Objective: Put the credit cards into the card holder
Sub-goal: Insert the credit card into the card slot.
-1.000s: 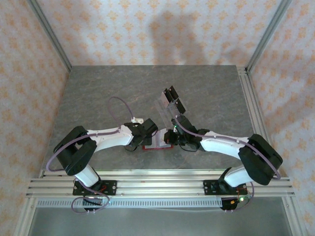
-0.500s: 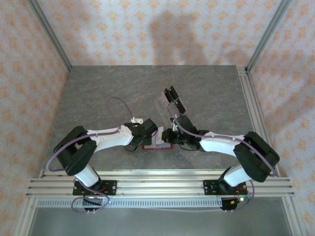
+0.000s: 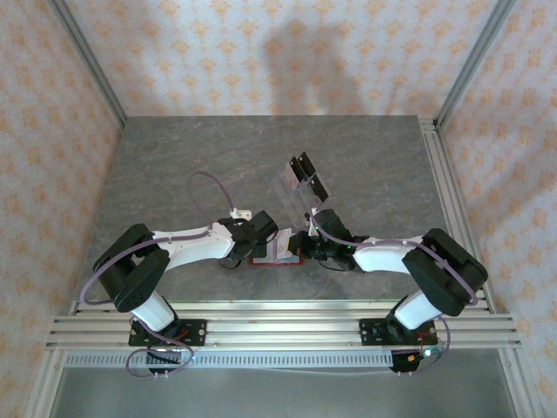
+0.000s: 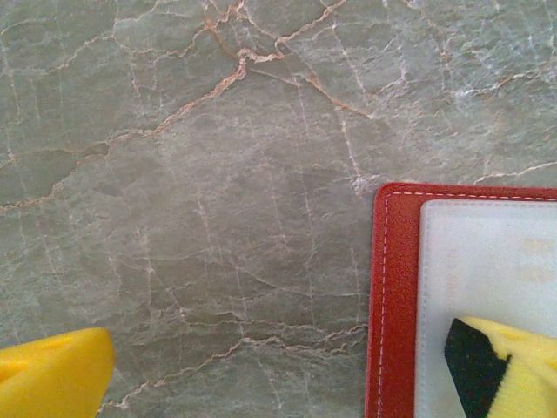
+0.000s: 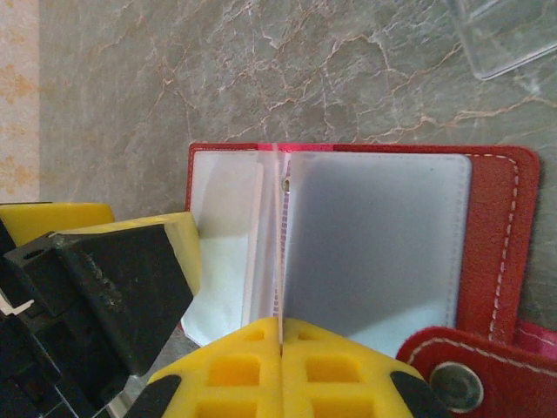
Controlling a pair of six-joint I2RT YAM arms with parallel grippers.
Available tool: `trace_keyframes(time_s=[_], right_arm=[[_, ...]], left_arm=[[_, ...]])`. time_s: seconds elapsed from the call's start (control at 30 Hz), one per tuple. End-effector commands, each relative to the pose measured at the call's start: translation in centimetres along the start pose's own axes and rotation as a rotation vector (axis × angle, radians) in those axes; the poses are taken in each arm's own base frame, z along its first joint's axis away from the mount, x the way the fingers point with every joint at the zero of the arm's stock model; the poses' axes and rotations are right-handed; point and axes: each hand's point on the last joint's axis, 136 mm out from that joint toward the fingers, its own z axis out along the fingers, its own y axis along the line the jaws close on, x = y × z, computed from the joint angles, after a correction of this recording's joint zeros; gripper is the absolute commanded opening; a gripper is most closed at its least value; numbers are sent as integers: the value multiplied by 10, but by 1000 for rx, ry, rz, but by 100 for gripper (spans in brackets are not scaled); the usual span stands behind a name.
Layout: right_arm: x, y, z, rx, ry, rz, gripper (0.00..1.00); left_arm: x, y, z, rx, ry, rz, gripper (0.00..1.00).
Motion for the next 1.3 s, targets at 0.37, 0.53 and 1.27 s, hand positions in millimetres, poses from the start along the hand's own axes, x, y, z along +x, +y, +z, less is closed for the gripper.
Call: trace_keyframes(time_s=[0.37, 0.53, 1.27], right_arm=[[-2, 11, 6, -91, -4, 30, 0], [0, 9, 9, -93, 2, 42, 0], [11, -4, 12, -104, 8, 89, 0]], left_arm=[[13, 18, 1, -78, 23, 33, 100], [13, 18, 2, -77, 25, 34, 100], [12, 17, 0, -75, 24, 35, 100]])
